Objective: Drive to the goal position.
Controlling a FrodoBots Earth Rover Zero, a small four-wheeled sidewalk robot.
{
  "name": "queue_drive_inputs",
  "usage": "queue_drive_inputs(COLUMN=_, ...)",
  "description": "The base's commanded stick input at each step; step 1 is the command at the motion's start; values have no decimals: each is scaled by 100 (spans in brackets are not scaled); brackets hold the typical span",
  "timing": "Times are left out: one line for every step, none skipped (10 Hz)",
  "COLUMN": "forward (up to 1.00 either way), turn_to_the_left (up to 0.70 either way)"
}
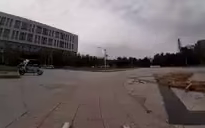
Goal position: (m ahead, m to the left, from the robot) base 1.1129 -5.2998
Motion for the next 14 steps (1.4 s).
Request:
queue_drive_inputs(forward=70, turn_to_the_left=-9)
queue_drive_inputs(forward=70, turn_to_the_left=-27)
queue_drive_inputs(forward=70, turn_to_the_left=-19)
queue_drive_inputs(forward=70, turn_to_the_left=-6)
queue_drive_inputs(forward=70, turn_to_the_left=0)
queue_drive_inputs(forward=70, turn_to_the_left=0)
queue_drive_inputs(forward=70, turn_to_the_left=0)
queue_drive_inputs(forward=70, turn_to_the_left=0)
queue_drive_inputs(forward=70, turn_to_the_left=0)
queue_drive_inputs(forward=70, turn_to_the_left=0)
queue_drive_inputs(forward=70, turn_to_the_left=0)
queue_drive_inputs(forward=70, turn_to_the_left=0)
queue_drive_inputs(forward=70, turn_to_the_left=0)
queue_drive_inputs(forward=70, turn_to_the_left=0)
